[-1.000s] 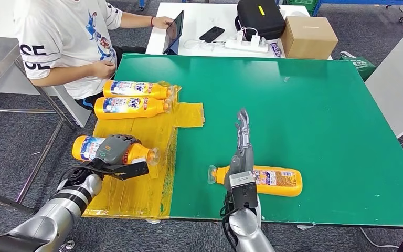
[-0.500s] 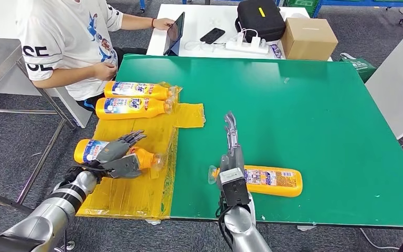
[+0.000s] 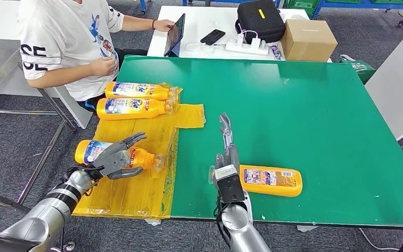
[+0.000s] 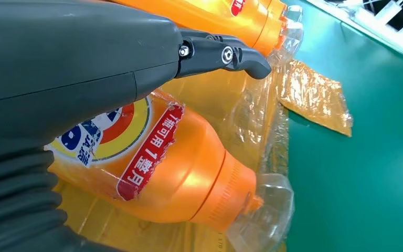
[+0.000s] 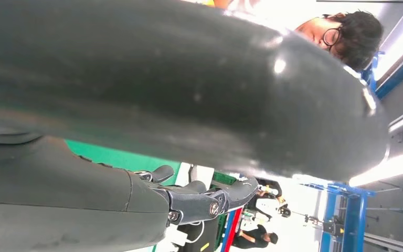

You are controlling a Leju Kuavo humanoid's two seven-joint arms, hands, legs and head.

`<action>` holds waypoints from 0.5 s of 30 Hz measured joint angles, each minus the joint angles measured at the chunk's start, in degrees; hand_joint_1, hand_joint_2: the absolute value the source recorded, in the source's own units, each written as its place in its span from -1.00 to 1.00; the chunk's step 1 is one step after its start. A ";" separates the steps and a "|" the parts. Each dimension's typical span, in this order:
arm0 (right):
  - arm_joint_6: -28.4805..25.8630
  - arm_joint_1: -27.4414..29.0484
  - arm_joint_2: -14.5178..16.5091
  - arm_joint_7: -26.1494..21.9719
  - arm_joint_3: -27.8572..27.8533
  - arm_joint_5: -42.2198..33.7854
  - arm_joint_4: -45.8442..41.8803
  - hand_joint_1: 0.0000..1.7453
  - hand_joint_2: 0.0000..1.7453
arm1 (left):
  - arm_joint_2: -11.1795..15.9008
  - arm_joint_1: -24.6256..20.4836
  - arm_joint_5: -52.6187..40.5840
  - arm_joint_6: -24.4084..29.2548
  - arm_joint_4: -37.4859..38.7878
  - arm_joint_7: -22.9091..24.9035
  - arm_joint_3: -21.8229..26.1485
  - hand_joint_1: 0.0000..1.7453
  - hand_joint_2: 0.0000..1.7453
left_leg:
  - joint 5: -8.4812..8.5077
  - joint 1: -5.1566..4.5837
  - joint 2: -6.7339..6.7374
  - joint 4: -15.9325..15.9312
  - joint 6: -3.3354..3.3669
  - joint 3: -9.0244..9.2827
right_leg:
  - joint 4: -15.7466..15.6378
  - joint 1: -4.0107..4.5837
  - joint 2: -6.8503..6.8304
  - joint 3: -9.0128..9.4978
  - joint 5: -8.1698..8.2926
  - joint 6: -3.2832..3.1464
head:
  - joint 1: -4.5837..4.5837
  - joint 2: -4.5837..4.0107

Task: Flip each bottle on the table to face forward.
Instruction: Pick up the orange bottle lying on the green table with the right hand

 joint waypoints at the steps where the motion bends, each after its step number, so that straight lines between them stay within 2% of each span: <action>1: 0.09 -0.02 0.01 0.00 0.00 -0.04 0.14 -1.00 -1.00 | 0.03 0.32 1.14 -0.14 -0.18 -0.51 0.09 -1.00 0.00 | 0.00 0.00 0.00 0.00 0.00 0.01 | 0.00 0.00 0.00 0.00 0.00 0.00 | -0.01 0.00; 3: 0.39 -0.06 0.02 0.00 0.00 -0.13 0.38 -1.00 -1.00 | -0.10 1.31 4.33 1.28 -1.15 -1.49 0.48 -1.00 1.00 | 0.00 0.00 0.03 0.00 0.00 0.04 | -0.01 0.00 0.01 -0.02 0.00 0.00 | -0.01 0.00; 4: 0.54 -0.06 0.05 0.09 0.00 -0.08 0.50 -1.00 -1.00 | -0.54 2.28 6.78 4.12 -2.33 -1.85 1.15 -1.00 1.00 | 0.00 0.00 0.04 0.00 -0.01 0.04 | -0.01 0.00 0.02 -0.06 0.00 0.00 | -0.01 0.00; 8: 0.43 0.01 0.52 1.44 0.25 1.11 0.68 -1.00 1.00 | -4.54 7.08 12.31 25.57 -9.51 -0.04 6.41 -1.00 1.00 | 0.06 0.01 0.10 0.02 0.01 -0.35 | -0.01 0.01 0.03 -0.48 0.05 0.01 | 0.02 0.00; 13: 1.80 -0.15 0.59 4.39 1.63 4.44 1.45 -1.00 1.00 | -7.46 8.23 10.66 42.35 -15.92 0.84 10.53 -1.00 1.00 | 0.18 0.02 0.19 0.03 -0.03 -0.80 | 0.03 0.02 0.06 -0.92 0.15 0.06 | 0.01 0.00; 15: 3.09 -0.31 0.20 5.69 2.64 6.21 2.31 -1.00 1.00 | -8.34 8.19 10.05 46.79 -17.45 -0.22 12.59 -1.00 1.00 | 0.18 0.03 0.24 0.03 -0.03 -0.84 | 0.03 0.02 0.09 -0.98 0.15 0.06 | 0.01 0.00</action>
